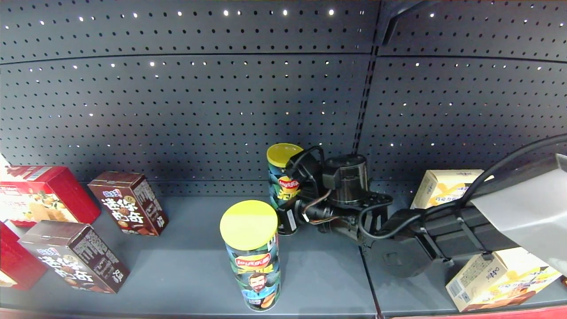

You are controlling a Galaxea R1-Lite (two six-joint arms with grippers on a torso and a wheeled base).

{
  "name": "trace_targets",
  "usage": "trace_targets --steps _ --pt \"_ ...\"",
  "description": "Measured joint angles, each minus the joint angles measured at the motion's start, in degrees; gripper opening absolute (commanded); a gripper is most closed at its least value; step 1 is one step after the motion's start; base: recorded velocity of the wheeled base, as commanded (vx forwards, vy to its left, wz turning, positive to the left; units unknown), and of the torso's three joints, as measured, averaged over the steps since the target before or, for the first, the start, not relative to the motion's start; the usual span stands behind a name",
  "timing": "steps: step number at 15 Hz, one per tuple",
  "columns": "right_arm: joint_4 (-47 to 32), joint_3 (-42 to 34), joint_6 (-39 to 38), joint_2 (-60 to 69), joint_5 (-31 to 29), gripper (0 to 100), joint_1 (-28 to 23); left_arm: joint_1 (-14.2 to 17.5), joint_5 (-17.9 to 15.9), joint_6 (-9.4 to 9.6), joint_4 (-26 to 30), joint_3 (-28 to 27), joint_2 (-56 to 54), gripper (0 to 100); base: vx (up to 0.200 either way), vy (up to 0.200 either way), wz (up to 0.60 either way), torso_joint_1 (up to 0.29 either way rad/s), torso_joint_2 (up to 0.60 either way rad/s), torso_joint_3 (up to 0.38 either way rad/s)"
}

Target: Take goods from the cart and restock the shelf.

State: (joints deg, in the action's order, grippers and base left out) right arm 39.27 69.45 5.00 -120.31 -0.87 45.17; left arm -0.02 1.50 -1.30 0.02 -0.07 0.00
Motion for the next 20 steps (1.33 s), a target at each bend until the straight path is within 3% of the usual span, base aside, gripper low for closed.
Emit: trace_targets --steps 9,11,20 --pt "0.88 -18.1 3.58 11.13 -1.54 100 -1.15 -0.05 0.02 0.0 -0.02 0.02 0.0 100 0.0 0.0 0.0 0.0 0.0 0.0" --pt "0.88 -18.71 3.07 12.07 -4.61 100 -1.6 0.0 0.02 0.0 -0.02 0.02 0.0 100 0.0 0.0 0.0 0.0 0.0 0.0" --pt "-2.32 -18.3 1.38 18.52 -7.97 100 -3.33 0.0 0.05 0.0 -0.02 -0.02 0.0 100 0.0 0.0 0.0 0.0 0.0 0.0"
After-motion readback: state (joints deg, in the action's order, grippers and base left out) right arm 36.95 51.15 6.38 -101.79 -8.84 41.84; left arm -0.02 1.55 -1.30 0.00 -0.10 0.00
